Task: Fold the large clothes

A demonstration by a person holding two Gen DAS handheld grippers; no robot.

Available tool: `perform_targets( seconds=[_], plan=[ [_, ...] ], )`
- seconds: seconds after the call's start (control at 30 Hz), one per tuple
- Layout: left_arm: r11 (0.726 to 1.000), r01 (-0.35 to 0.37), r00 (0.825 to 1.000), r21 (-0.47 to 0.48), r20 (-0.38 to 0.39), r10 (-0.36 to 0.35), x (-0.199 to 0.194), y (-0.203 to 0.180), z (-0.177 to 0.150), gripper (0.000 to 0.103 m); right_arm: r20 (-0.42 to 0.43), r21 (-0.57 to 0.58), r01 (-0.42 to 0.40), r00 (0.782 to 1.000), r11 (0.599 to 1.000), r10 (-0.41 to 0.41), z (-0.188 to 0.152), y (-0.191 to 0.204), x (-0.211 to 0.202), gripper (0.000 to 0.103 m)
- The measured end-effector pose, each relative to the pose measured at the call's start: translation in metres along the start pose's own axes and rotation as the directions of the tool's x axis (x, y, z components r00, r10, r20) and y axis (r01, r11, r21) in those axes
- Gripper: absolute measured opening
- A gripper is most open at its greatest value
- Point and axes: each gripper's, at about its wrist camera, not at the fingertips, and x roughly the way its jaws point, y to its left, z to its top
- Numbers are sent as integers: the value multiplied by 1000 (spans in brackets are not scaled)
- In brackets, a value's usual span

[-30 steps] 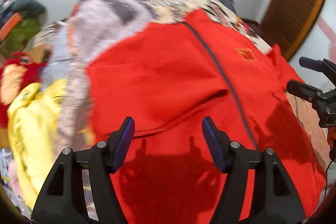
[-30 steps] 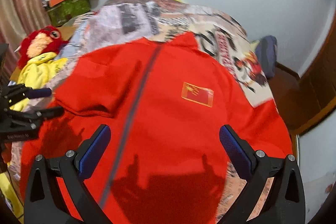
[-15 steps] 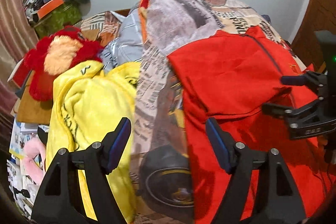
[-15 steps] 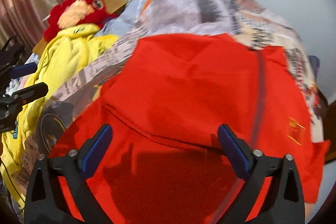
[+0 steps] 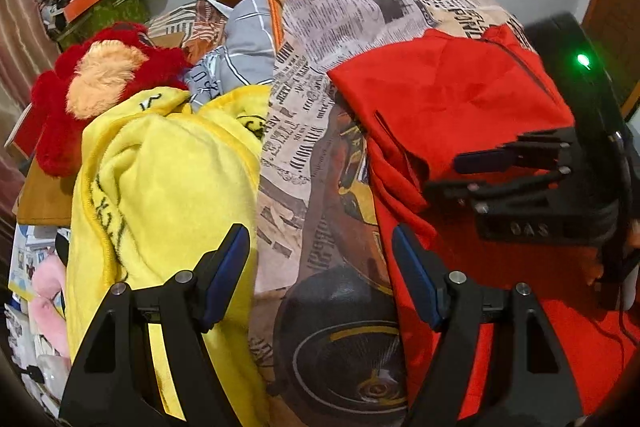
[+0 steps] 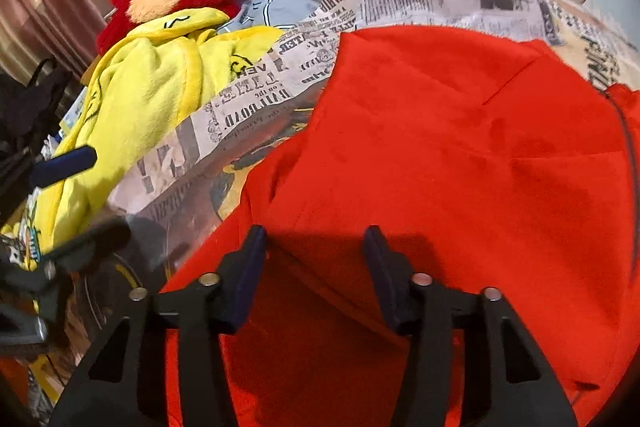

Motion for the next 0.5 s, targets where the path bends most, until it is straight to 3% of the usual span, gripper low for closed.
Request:
perform_targets(
  seconds=[0.1,0.17,0.23,0.33,0.5],
  plan=[
    [1000,19,1000,9,-15,-19,6,-3,-1,73,6,17,-20,1000,1000,20,0,-2,2,10],
    [1000,24,999,19,-27,-24,11,-7,0,73,37,24,-21,999,999,20,-1,-5,-3,7],
    [998,51,998,33,-50,-49,17,-15,2,73,75,34,-10,997,999,8,0,-7,-14,6],
    [994,97,993,55,-78,-93,28,-28,6,82,156,50,4,988,999,-12,5,-15,-43,5],
    [994,96,984,55,-155,-86,65,-47,19,84,322,103,47,943,994,-78,14,-45,-108,5]
  ],
)
